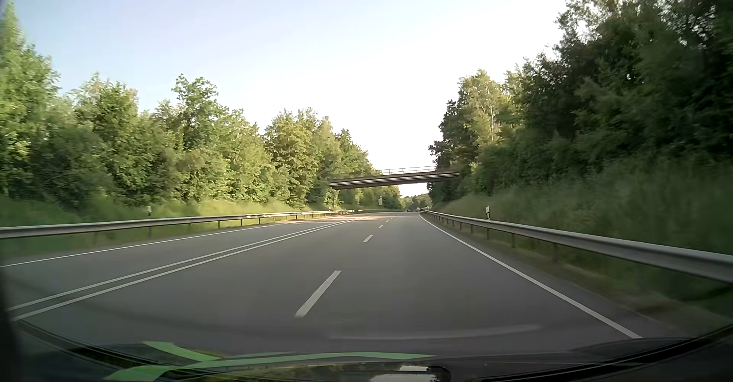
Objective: Follow the waypoints while adhering to traffic rules and regulations
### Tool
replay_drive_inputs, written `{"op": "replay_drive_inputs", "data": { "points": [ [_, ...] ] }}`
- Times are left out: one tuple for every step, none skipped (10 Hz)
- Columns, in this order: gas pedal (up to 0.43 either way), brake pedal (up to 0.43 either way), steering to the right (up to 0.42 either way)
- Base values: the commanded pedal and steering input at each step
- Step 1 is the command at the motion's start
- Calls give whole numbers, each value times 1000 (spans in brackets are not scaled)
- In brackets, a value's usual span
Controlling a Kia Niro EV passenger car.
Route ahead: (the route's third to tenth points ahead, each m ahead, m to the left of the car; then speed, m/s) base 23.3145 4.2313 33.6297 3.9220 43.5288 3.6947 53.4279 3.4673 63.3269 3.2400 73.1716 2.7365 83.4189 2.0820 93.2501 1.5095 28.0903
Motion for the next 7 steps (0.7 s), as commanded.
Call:
{"op": "replay_drive_inputs", "data": {
  "points": [
    [390,0,4],
    [390,0,4],
    [390,0,4],
    [390,0,4],
    [390,0,3],
    [390,0,4],
    [390,0,4]
  ]
}}
